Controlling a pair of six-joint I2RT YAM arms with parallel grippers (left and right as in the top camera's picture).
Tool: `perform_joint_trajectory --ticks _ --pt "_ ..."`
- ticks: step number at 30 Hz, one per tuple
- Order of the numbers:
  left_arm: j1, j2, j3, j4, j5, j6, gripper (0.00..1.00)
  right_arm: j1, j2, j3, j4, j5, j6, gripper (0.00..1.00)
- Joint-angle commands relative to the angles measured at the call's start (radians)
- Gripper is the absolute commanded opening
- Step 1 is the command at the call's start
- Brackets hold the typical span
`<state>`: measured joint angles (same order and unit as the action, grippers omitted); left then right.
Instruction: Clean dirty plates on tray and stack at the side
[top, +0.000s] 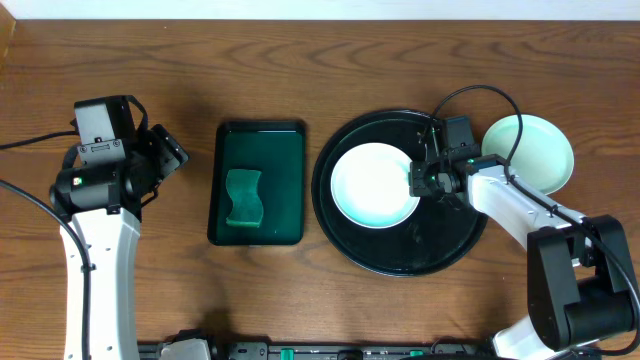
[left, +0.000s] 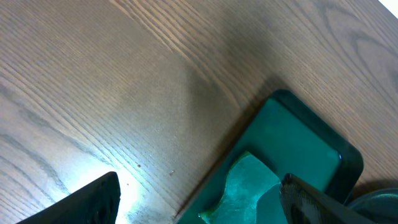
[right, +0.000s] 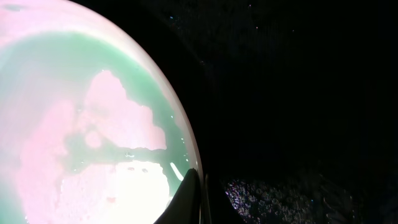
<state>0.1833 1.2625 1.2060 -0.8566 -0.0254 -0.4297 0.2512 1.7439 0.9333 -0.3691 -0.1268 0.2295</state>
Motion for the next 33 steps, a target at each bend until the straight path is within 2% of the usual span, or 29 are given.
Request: perform_joint_trajectory --ticks 1,3,6,9,13,25,28,33 --pt "0.005 0.009 -0.006 -0.003 -0.001 -0.002 0.82 0.019 0.010 -0.007 0.002 -0.005 -0.009 0.10" --pt "0.005 0.009 -0.006 -0.003 -0.001 -0.002 0.82 0.019 0.010 -0.007 0.002 -0.004 -0.009 0.21" --pt "0.005 0.009 -0.006 -0.003 -0.001 -0.002 0.82 0.019 0.010 -0.011 0.007 -0.004 -0.009 0.24" --pt "0.005 0.009 -0.006 -0.003 -0.001 -0.002 0.82 0.019 0.010 -0.021 0.026 -0.004 -0.009 0.23" --pt "0.005 0.009 -0.006 -0.003 -0.001 -0.002 0.82 0.019 0.010 -0.029 0.040 -0.004 -0.005 0.14" --pt "0.005 0.009 -0.006 -0.003 -0.001 -0.002 0.82 0.018 0.010 -0.047 0.064 0.018 0.002 0.11" --pt "0.005 0.009 -0.006 -0.003 -0.001 -0.002 0.82 0.018 0.010 -0.047 0.067 0.018 0.002 0.01" --pt "0.005 0.009 -0.006 -0.003 -0.001 -0.002 0.82 -0.026 -0.027 -0.014 0.029 0.018 0.020 0.01"
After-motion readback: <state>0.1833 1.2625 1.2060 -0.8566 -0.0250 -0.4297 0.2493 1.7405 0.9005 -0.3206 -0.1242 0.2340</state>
